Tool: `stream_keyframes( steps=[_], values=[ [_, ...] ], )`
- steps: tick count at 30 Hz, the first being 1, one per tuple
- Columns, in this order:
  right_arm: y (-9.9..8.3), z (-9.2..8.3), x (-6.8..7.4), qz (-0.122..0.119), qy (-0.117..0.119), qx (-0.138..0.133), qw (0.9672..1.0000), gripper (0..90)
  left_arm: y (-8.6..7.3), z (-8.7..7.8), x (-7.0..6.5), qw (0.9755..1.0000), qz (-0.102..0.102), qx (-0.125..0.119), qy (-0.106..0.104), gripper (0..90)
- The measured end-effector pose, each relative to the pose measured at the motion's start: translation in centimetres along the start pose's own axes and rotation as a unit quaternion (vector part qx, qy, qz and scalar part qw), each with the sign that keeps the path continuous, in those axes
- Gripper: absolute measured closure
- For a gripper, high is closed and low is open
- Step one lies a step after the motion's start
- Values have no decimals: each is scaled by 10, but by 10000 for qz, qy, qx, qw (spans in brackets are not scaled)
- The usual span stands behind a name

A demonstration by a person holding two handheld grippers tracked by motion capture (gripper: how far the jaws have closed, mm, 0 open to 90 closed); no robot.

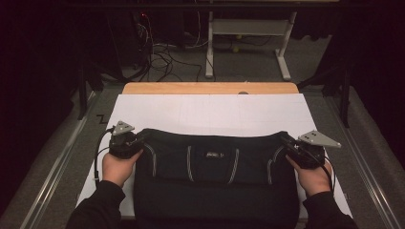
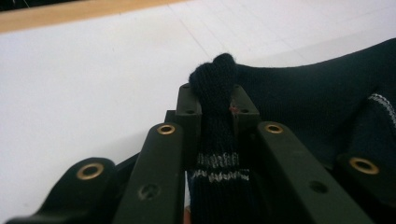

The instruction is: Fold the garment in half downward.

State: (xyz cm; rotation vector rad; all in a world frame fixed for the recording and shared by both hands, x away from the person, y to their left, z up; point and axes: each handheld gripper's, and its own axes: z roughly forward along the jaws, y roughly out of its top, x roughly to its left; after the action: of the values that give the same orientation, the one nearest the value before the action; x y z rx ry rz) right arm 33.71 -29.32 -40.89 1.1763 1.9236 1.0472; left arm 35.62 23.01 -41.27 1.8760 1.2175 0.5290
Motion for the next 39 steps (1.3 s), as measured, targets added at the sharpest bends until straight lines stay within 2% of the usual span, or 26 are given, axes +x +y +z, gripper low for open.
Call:
stream_keyframes(
  steps=[3, 5, 11, 15, 18, 22, 24, 27, 30, 35, 38, 39],
  values=[
    [9, 3, -3, -36, -89, -51, 9999, 810, 11, 0, 3, 9999, 30, -86, 80, 752],
    [15, 6, -6, -4, -132, -85, 9999, 810, 18, 3, 7, 9999, -37, -120, 87, 751],
    [33, 24, -10, -46, -228, -111, 9997, 810, 29, 18, 16, 9995, -25, -3, 327, 750],
    [42, 39, -12, -103, -298, -25, 9995, 809, 36, 27, 23, 9992, -142, 72, 377, 748],
    [49, 47, -14, -128, -408, 56, 9991, 809, 43, 29, 27, 9988, -242, -12, 417, 747],
    [61, 49, -17, -171, -546, -54, 9983, 809, 49, 32, 27, 9983, -237, -185, 494, 745],
    [65, 52, -17, -207, -606, -79, 9979, 809, 48, 38, 29, 9982, -278, -112, 516, 743],
    [62, 62, -19, -182, -587, 53, 9981, 806, 43, 53, 32, 9982, -254, 38, 549, 737],
    [56, 77, -19, -178, -603, 298, 9976, 803, 38, 67, 34, 9978, -325, 184, 539, 730],
    [45, 98, -21, -83, -599, 543, 9967, 792, 34, 85, 39, 9965, -471, 356, 587, 695],
    [41, 105, -24, 58, -584, 669, 9960, 748, 30, 91, 43, 9948, -595, 492, 657, 631],
    [40, 106, -25, 145, -567, 715, 9957, 714, 29, 92, 44, 9941, -650, 546, 675, 580]
  ],
)
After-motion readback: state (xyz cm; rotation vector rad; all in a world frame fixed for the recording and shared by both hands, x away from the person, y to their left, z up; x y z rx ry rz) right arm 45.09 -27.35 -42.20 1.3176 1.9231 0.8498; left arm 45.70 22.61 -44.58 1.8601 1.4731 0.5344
